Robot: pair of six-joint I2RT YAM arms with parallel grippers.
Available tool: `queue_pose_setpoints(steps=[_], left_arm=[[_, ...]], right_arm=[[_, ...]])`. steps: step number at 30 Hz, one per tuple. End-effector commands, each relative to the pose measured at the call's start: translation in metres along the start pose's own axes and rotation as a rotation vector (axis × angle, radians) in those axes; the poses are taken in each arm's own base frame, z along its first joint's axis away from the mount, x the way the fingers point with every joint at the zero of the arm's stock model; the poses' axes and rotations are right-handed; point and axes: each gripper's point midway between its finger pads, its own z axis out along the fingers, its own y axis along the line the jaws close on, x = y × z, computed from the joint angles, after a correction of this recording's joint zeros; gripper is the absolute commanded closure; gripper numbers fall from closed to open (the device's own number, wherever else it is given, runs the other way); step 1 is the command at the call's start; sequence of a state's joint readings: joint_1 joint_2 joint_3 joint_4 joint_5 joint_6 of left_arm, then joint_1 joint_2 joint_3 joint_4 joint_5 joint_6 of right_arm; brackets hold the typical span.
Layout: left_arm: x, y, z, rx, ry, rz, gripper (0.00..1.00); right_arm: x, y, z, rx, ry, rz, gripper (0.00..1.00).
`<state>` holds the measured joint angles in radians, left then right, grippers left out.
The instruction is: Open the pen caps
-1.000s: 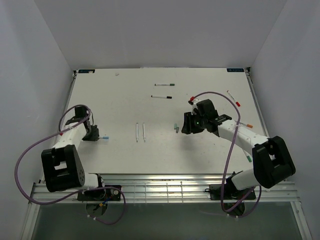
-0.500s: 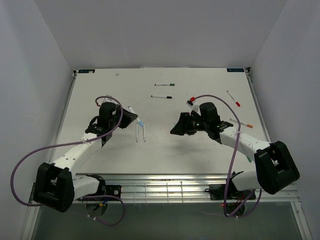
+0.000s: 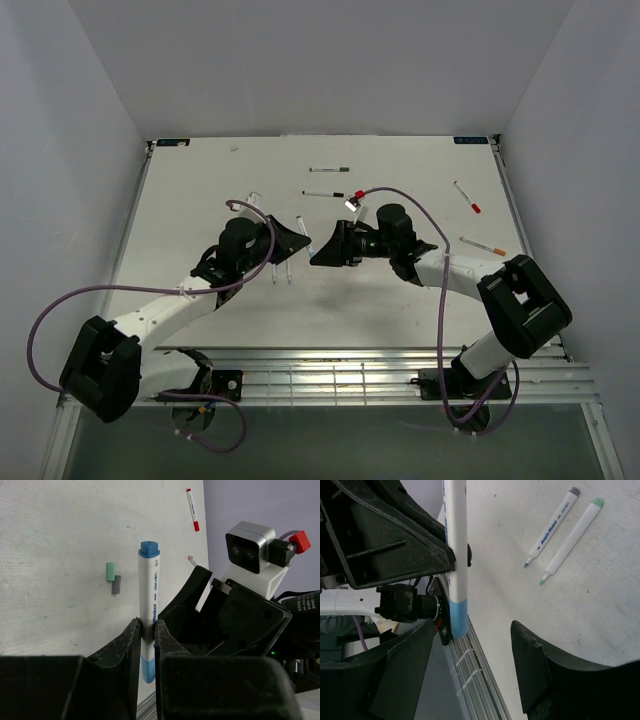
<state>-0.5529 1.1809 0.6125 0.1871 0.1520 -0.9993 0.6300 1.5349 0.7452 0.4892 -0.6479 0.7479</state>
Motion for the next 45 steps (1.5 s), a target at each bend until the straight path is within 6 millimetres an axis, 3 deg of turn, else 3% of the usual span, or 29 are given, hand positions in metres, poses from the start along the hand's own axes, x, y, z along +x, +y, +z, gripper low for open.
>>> queue_pose_setpoints(steps=[1, 5, 12, 22, 24, 34, 37, 40, 44, 45], left_arm=[[-0.005, -0.018, 0.001, 0.056, -0.018, 0.012, 1.00], [0.000, -0.016, 0.005, 0.045, 0.000, -0.008, 1.00], [-0.003, -0.018, 0.005, 0.043, -0.016, -0.051, 1.00], [-0.007, -0.026, 0.005, 0.058, -0.023, -0.080, 1.00], [-0.007, -0.025, 0.004, 0.055, -0.025, -0.082, 1.00], [-0.011, -0.025, -0.001, 0.056, -0.052, -0.073, 1.00], [-0.012, -0.025, -0.001, 0.055, -0.059, -0.073, 1.00], [-0.011, -0.024, -0.001, 0.053, -0.054, -0.078, 1.00], [-0.009, -0.023, -0.001, 0.055, -0.048, -0.076, 1.00], [-0.008, -0.022, -0.002, 0.052, -0.047, -0.075, 1.00]], right_arm=[[-0.023, 0.031, 0.005, -0.124, -0.066, -0.053, 0.32], [-0.022, 0.036, 0.008, -0.160, -0.060, -0.042, 0.37], [-0.011, 0.038, 0.013, -0.209, -0.044, -0.021, 0.72], [-0.007, 0.039, 0.016, -0.236, -0.039, -0.008, 0.70], [-0.005, 0.039, 0.016, -0.244, -0.040, -0.004, 0.65], [0.000, 0.040, 0.013, -0.256, -0.041, 0.024, 0.68], [0.001, 0.041, 0.010, -0.256, -0.046, 0.017, 0.64], [0.003, 0.038, 0.010, -0.242, -0.045, 0.016, 0.67], [0.002, 0.034, 0.013, -0.225, -0.048, 0.021, 0.92], [0.000, 0.033, 0.013, -0.222, -0.051, 0.014, 0.92]])
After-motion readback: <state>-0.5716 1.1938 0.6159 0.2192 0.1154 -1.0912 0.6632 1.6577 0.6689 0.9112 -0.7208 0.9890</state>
